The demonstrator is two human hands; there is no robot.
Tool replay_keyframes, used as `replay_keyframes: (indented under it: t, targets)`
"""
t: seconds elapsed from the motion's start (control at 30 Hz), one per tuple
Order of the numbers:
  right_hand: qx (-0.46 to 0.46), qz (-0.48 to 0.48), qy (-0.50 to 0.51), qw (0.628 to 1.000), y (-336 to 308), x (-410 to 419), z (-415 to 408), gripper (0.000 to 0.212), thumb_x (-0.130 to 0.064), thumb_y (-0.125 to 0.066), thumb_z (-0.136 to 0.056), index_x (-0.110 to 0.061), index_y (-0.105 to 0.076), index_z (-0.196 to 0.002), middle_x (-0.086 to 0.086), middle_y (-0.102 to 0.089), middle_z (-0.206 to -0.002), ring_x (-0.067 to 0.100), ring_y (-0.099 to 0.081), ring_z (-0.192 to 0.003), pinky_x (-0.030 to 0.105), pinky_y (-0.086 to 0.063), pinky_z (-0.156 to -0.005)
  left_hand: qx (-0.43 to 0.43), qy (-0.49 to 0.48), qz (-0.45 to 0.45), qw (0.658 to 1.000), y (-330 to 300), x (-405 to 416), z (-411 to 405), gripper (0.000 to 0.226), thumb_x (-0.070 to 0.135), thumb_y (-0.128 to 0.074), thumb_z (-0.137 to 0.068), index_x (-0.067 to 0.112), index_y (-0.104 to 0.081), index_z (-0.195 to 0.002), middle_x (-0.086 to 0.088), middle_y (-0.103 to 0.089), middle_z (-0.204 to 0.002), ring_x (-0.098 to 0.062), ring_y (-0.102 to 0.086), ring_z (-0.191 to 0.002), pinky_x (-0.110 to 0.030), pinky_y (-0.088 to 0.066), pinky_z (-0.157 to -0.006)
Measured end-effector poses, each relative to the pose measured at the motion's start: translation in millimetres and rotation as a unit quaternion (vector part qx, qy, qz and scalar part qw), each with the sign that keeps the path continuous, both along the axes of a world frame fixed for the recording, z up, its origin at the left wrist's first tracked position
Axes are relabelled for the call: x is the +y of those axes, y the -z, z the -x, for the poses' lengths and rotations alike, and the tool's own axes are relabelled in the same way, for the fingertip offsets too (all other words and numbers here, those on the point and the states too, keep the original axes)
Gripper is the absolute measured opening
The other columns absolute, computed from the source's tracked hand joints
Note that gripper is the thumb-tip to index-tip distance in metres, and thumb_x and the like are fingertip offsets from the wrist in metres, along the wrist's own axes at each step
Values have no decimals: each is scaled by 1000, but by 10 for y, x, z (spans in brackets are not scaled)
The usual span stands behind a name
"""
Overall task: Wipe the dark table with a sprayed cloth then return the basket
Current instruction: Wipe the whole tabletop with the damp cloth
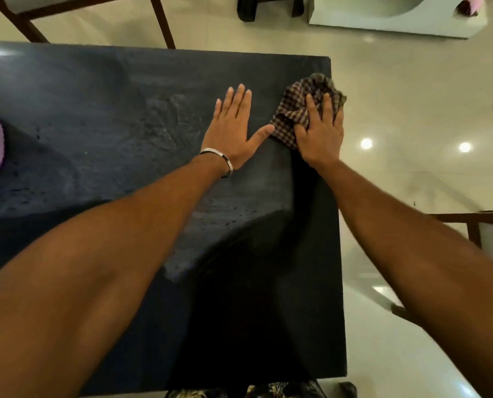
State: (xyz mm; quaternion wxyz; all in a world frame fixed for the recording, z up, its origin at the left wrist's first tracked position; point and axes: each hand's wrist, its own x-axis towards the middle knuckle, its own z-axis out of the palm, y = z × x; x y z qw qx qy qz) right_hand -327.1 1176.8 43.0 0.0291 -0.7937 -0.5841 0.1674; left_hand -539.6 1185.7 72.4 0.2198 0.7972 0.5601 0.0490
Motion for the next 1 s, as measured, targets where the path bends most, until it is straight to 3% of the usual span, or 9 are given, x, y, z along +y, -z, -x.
replay_keyframes:
  t: [0.23,0.43,0.57,0.7,0.83,0.9,1.0]
  targets:
    - [-17,21,-16,999,12,924,0,67,-49,-37,-98,-34,-13,-159,5,-2,-168,39,4,-152,50,-6,-123,-30,-47,-3,998,146,341,269,88,67,-22,-93,7,-5,-154,-9,0,-163,-25,6,-150,-41,4,-121]
    - [-22,33,-27,999,-36,1178,321,66,-48,-37,-98,-35,-13,-159,7,-2,-168,39,6,-152,55,2,-121,-32,-85,-10,996,186,415,612,85,65,-23,-94,8,-4,-154,-9,0,-163,-24,6,-150,-42,3,-122]
    - [-16,17,-133,991,-62,965,1090,69,-49,-40,-96,-34,-15,-158,7,-6,-167,39,4,-152,55,1,-122,-46,-120,-15,992,173,380,803,85,65,-23,-94,8,-5,-154,-9,-1,-163,-25,5,-150,-42,3,-122]
    - [-28,14,-285,958,-81,562,1845,75,-57,-45,-94,-34,-14,-158,6,-7,-167,40,2,-152,56,-3,-122,-41,-145,-22,988,129,337,967,86,66,-20,-93,7,-6,-154,-10,-1,-163,-26,5,-150,-43,3,-121]
    - [6,6,-367,930,-59,117,1867,79,-58,-48,-93,-28,-17,-159,3,-8,-167,35,2,-153,50,-1,-124,-29,-150,-16,988,101,203,999,85,65,-20,-94,7,-7,-154,-10,-2,-162,-26,4,-150,-42,3,-121]
    - [1,0,-356,935,-53,62,1543,73,-53,-46,-94,-31,-18,-158,1,-8,-167,33,2,-153,51,-1,-123,-28,-137,-12,990,105,108,966,83,63,-22,-95,6,-7,-154,-11,-1,-162,-26,4,-150,-42,3,-121]
    - [-25,5,-231,973,-54,125,795,71,-51,-42,-94,-37,-14,-158,1,-5,-168,33,1,-153,53,-2,-123,-34,-132,-2,991,100,-3,900,84,64,-22,-95,7,-5,-154,-10,0,-162,-25,5,-150,-42,4,-121]
